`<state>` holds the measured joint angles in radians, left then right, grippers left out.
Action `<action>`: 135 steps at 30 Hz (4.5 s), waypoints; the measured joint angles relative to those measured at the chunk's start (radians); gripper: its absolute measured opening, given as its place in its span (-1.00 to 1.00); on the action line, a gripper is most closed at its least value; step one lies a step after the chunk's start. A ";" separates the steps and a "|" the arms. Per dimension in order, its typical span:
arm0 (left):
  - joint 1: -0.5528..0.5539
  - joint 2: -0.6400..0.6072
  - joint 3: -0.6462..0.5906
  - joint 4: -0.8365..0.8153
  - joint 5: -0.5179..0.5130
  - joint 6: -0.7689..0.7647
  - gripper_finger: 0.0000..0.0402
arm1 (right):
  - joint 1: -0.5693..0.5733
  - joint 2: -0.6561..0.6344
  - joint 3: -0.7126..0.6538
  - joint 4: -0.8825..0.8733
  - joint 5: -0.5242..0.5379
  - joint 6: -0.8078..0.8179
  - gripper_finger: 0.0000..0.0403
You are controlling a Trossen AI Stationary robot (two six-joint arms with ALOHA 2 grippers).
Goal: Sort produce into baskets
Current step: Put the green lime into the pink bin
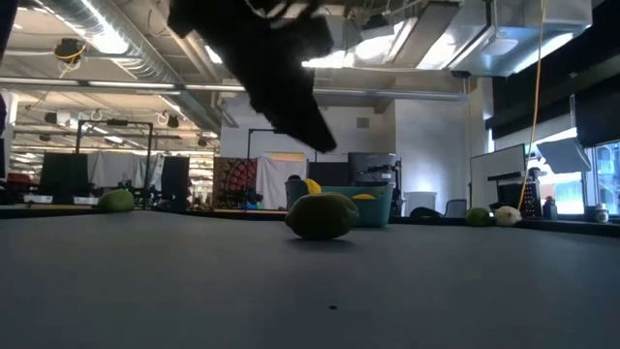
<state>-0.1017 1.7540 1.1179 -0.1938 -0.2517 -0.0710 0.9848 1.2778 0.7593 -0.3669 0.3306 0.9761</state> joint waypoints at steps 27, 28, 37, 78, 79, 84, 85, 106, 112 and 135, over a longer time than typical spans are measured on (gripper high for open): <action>0.018 0.183 0.000 0.003 0.009 -0.036 0.07 | 0.002 0.000 0.000 -0.003 0.028 -0.040 0.25; 0.017 0.183 0.000 0.003 0.009 -0.036 0.01 | 0.002 0.000 0.000 -0.003 0.028 -0.040 0.25; 0.018 0.148 0.004 -0.007 -0.001 -0.053 -0.02 | 0.002 0.000 0.000 -0.002 0.028 -0.040 0.25; -0.118 0.021 0.126 0.476 -0.002 -0.140 0.06 | -0.263 -0.241 -0.001 0.189 0.555 -0.589 0.25; -0.120 0.021 0.126 0.476 -0.002 -0.143 0.06 | -0.273 -0.241 -0.001 0.213 0.555 -0.602 0.25; -0.119 0.021 0.126 0.476 -0.002 -0.163 0.06 | -0.309 -0.241 -0.001 0.309 0.509 -0.674 0.25; -0.119 0.021 0.126 0.476 -0.002 -0.164 0.06 | -0.317 -0.241 -0.001 0.325 0.491 -0.687 0.25; -0.119 0.021 0.126 0.528 0.000 -0.162 0.06 | -0.405 -0.145 -0.001 0.561 0.331 -0.851 0.24; -0.119 0.021 0.126 0.521 -0.008 -0.152 0.06 | -0.429 -0.145 -0.001 0.552 0.286 -0.853 -0.09; -0.166 -0.012 0.127 0.330 -0.041 -0.045 0.39 | -0.427 -0.203 -0.001 0.428 0.075 -0.744 -0.12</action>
<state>-0.2676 1.7421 1.2453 0.1365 -0.2930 -0.1155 0.5582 1.0747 0.7585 0.0607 0.4057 0.2321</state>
